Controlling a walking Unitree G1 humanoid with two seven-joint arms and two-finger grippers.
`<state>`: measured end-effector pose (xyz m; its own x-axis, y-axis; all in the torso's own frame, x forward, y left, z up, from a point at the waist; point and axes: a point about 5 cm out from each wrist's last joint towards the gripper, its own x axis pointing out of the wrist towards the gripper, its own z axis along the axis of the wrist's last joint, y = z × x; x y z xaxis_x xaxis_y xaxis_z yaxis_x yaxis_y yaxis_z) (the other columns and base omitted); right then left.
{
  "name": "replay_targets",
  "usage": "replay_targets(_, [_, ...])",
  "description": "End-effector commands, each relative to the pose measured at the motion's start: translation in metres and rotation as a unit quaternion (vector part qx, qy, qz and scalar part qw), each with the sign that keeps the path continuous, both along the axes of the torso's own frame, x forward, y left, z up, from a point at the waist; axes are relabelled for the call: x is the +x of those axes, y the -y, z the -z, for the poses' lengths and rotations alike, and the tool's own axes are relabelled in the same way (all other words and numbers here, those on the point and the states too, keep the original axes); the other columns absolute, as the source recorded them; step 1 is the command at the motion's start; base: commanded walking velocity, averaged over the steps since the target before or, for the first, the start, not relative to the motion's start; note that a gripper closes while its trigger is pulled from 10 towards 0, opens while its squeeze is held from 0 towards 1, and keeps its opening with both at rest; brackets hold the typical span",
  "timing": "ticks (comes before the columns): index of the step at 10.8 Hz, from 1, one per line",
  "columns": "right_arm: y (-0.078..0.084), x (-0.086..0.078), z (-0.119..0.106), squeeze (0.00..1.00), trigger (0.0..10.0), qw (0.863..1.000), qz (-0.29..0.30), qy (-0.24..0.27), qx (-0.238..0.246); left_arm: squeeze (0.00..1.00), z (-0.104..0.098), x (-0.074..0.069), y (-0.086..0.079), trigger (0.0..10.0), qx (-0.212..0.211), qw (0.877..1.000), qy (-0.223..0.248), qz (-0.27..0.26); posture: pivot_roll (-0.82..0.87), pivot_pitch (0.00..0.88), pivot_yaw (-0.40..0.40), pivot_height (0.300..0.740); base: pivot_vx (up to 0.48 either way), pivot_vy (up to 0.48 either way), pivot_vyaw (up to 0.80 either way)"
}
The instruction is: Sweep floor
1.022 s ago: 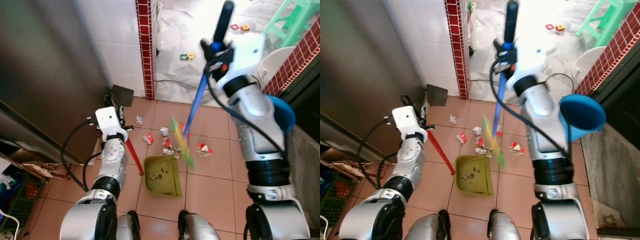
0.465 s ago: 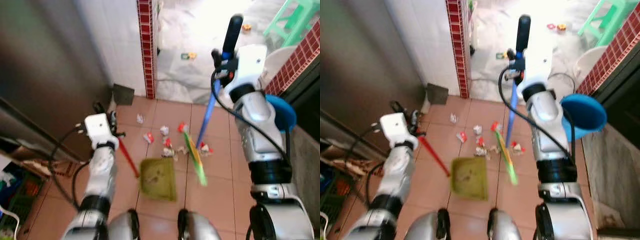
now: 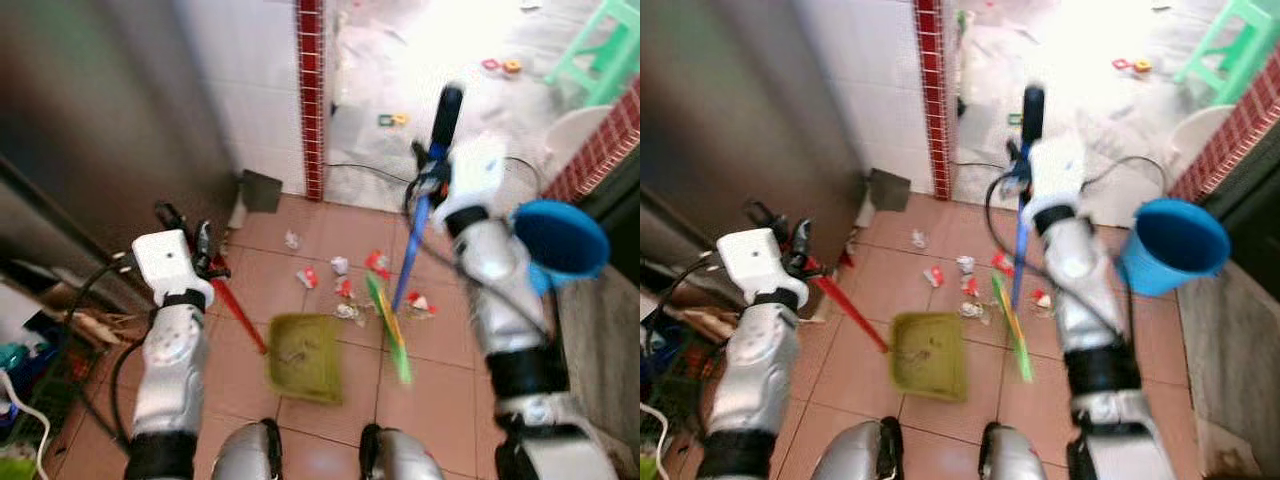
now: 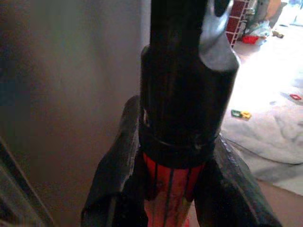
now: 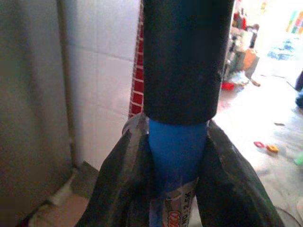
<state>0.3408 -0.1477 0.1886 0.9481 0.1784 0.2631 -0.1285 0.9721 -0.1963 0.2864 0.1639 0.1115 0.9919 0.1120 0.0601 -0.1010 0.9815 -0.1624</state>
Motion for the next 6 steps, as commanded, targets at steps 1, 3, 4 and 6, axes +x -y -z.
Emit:
replay_targets(1, [0.0,-0.001,-0.002,0.0,10.0,1.0,0.016,0.013,-0.008,0.0,-0.005,-0.003,0.0,10.0,-0.006,1.0,0.001,0.009,-0.03,0.098,0.062,0.74,0.0,0.0,0.0])
replay_targets(3, [-0.006,-0.016,0.024,0.0,10.0,1.0,0.017,-0.018,0.008,0.0,-0.001,-0.01,-0.004,10.0,0.062,0.998,0.019,0.024,-0.01,0.084,0.024,0.74,0.0,0.0,0.0])
replay_targets(4, [-0.004,-0.017,0.028,0.0,10.0,0.999,0.026,-0.027,0.017,0.0,0.0,-0.009,-0.009,10.0,0.031,0.999,0.002,0.016,0.0,0.084,0.017,0.74,0.0,0.0,0.0])
replay_targets(6, [0.004,-0.014,0.029,0.0,10.0,0.997,0.061,-0.033,0.026,0.0,-0.008,-0.009,-0.009,10.0,0.031,0.999,0.01,0.019,-0.01,0.076,0.027,0.74,0.0,0.0,0.0])
